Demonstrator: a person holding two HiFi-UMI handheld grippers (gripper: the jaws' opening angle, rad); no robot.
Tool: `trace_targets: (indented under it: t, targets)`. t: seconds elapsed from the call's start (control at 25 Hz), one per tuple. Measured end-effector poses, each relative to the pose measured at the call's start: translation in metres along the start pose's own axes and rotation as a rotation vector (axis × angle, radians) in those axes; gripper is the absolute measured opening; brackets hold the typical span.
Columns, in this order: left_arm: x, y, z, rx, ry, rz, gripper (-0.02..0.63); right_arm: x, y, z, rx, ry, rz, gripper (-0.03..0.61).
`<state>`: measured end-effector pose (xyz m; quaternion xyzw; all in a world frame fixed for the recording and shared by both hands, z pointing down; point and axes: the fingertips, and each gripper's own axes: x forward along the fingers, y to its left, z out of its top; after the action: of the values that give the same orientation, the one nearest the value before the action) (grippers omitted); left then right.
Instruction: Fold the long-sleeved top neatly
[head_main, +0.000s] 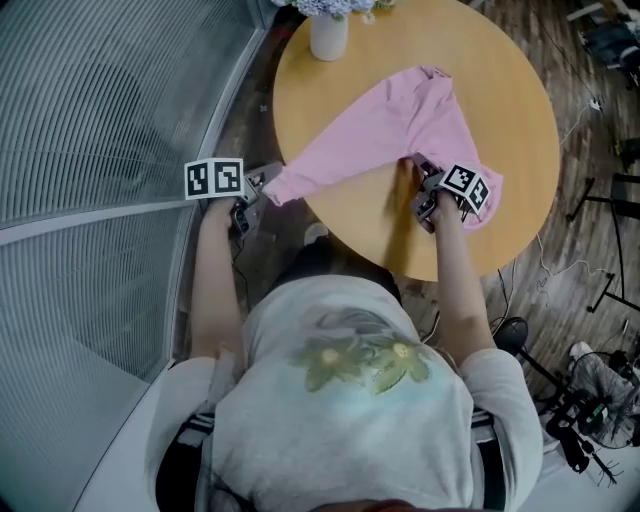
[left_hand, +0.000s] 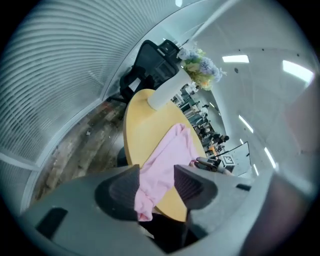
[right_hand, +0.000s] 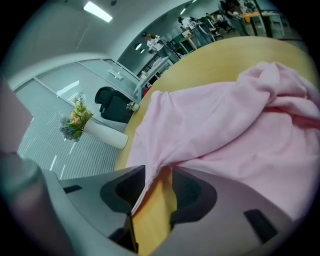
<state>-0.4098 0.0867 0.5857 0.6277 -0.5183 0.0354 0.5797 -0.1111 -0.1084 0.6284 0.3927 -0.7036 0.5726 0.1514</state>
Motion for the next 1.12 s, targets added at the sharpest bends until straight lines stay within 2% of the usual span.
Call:
trace_targets:
  t: [0.16,0.36,0.56,0.68,0.96,1.12]
  targets:
    - [0.004,-0.039,0.032,0.149,0.005,-0.031,0.195,-0.022,0.0,0.007,-0.085,-0.05,-0.02,0.16]
    - [0.022,-0.112,0.065,0.343,0.024,-0.087,0.195,-0.066,0.002,0.021,-0.267,-0.133,-0.065,0.16]
    - [0.065,-0.169,0.087,0.526,0.063,-0.15,0.195,-0.105,-0.007,0.032,-0.426,-0.22,-0.144,0.161]
    - [0.091,-0.197,0.1,0.633,0.05,-0.158,0.195,-0.122,-0.012,0.037,-0.497,-0.246,-0.175,0.16]
    - [0.155,-0.254,0.135,0.722,0.03,-0.179,0.193,-0.147,-0.053,0.059,-0.541,-0.246,-0.247,0.166]
    - [0.21,-0.268,0.145,0.776,0.097,-0.17,0.193,-0.155,-0.087,0.075,-0.506,-0.238,-0.279,0.183]
